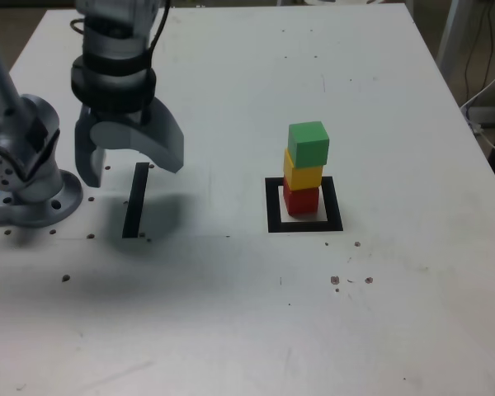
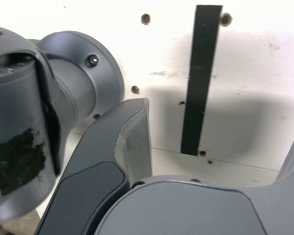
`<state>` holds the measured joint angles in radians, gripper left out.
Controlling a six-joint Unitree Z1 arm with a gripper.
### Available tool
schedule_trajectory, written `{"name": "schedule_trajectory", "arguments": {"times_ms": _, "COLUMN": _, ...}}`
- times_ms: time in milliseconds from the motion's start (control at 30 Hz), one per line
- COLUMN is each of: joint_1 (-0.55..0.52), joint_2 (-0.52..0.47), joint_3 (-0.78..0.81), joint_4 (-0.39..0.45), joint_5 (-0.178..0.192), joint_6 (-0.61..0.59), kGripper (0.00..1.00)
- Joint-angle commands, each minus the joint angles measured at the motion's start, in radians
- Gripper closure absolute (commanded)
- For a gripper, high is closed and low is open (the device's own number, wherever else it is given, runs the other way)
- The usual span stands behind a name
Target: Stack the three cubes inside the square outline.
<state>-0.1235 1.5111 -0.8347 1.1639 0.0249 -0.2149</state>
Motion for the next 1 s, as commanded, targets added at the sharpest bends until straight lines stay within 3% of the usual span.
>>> {"name": "schedule_trajectory", "arguments": {"times_ms": 0, "joint_1": 0.002, "joint_2": -0.010, "joint_3": 0.014, "joint_4": 0.005, "joint_5": 0.001, "joint_6": 0.007, "kGripper": 0.01}}
{"name": "schedule_trajectory", "arguments": {"times_ms": 433, "joint_1": 0.002, "joint_2": -0.039, "joint_3": 0.042, "joint_4": -0.003, "joint_5": 0.048, "joint_6": 0.182, "kGripper": 0.01}}
{"name": "schedule_trajectory", "arguments": {"times_ms": 733, "joint_1": 0.002, "joint_2": -0.051, "joint_3": 0.058, "joint_4": -0.004, "joint_5": 0.003, "joint_6": 0.208, "kGripper": 0.01}}
{"name": "schedule_trajectory", "arguments": {"times_ms": 967, "joint_1": 0.002, "joint_2": -0.038, "joint_3": 0.066, "joint_4": 0.000, "joint_5": -0.002, "joint_6": 0.262, "kGripper": 0.01}}
